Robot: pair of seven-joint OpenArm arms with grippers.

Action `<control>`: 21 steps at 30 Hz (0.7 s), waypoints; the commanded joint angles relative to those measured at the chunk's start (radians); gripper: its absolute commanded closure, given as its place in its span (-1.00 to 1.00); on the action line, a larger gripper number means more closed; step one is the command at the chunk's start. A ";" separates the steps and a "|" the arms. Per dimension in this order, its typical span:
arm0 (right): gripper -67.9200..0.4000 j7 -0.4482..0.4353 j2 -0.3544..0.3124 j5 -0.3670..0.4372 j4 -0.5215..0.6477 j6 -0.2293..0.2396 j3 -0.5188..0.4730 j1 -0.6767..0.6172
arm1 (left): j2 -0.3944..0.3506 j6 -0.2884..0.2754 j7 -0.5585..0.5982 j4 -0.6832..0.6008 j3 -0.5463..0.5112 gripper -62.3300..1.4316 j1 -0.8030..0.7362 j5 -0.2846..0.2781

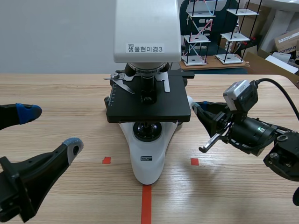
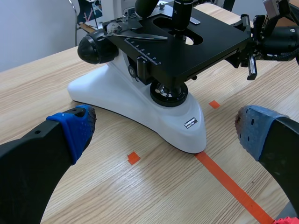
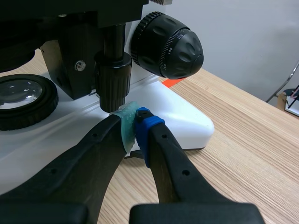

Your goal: Point at the stage knob

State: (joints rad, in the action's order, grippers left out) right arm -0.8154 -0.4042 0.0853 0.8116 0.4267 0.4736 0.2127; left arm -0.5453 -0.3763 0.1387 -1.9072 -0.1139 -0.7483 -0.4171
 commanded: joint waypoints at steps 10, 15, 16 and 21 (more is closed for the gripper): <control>0.99 -0.016 -0.003 0.011 0.029 -0.016 -0.002 0.014 | 0.010 -0.003 0.018 -0.018 -0.008 -1.00 -0.002 -0.009; 0.99 -0.010 -0.003 0.011 0.029 -0.019 -0.002 0.014 | 0.010 -0.003 0.018 -0.018 -0.008 -1.00 -0.002 -0.009; 0.99 -0.010 -0.003 0.011 0.029 -0.019 -0.002 0.014 | 0.010 -0.003 0.018 -0.018 -0.008 -1.00 -0.002 -0.009; 0.99 -0.010 -0.003 0.011 0.029 -0.019 -0.002 0.014 | 0.010 -0.003 0.018 -0.018 -0.008 -1.00 -0.002 -0.009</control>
State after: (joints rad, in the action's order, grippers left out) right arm -0.8108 -0.4046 0.0853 0.8143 0.4068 0.4736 0.2127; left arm -0.5453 -0.3767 0.1387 -1.9072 -0.1139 -0.7483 -0.4171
